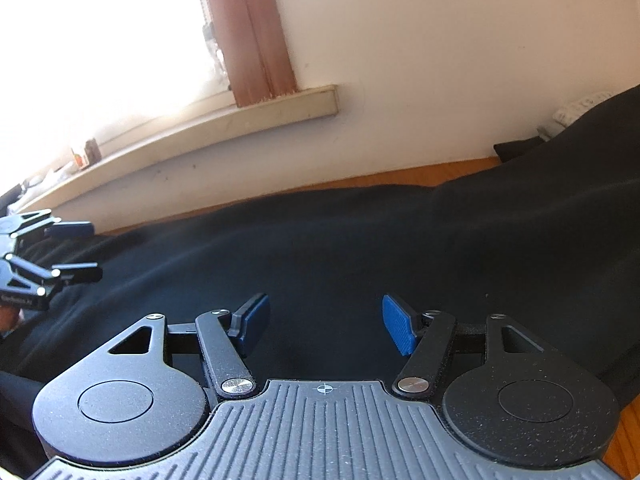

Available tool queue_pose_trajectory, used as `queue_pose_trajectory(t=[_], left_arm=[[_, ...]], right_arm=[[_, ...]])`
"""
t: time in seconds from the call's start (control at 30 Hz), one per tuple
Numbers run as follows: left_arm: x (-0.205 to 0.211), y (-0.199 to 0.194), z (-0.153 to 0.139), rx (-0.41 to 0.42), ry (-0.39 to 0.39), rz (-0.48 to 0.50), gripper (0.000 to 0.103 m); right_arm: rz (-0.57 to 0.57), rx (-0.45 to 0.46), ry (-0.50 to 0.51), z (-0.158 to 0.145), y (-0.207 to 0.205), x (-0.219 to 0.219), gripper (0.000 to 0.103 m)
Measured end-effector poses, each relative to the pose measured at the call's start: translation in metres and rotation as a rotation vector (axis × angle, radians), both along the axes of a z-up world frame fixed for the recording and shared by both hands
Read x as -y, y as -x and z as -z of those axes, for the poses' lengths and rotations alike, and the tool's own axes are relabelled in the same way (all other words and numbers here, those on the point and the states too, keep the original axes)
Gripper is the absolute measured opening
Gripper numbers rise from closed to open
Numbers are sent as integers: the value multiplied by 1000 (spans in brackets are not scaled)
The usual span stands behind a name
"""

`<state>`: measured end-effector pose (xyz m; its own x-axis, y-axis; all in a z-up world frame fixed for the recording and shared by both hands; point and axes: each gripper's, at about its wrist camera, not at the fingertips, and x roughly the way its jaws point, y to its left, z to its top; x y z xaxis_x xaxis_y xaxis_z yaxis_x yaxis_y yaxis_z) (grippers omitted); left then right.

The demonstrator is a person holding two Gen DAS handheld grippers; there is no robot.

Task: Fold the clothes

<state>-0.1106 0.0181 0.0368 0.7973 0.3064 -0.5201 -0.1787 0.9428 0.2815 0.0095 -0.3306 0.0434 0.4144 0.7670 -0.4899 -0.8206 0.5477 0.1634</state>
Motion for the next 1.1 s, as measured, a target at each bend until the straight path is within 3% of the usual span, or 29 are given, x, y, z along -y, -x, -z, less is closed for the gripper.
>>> queue_pose_trajectory(t=[0.23, 0.33, 0.6, 0.77, 1.1], left_arm=[[6, 1, 10, -22, -20, 15, 78], [4, 1, 9, -14, -11, 18, 79], [2, 12, 6, 34, 14, 27, 81], [-5, 14, 4, 40, 59, 24, 81], [-1, 15, 4, 35, 37, 35, 82]], right_arm=[[-96, 120, 49, -6, 44, 1, 63], [-150, 167, 77, -8, 65, 0, 53], [-372, 326, 273, -17, 170, -18, 49], [-441, 409, 327, -23, 198, -16, 51], [-482, 533, 451, -8, 208, -54, 53]])
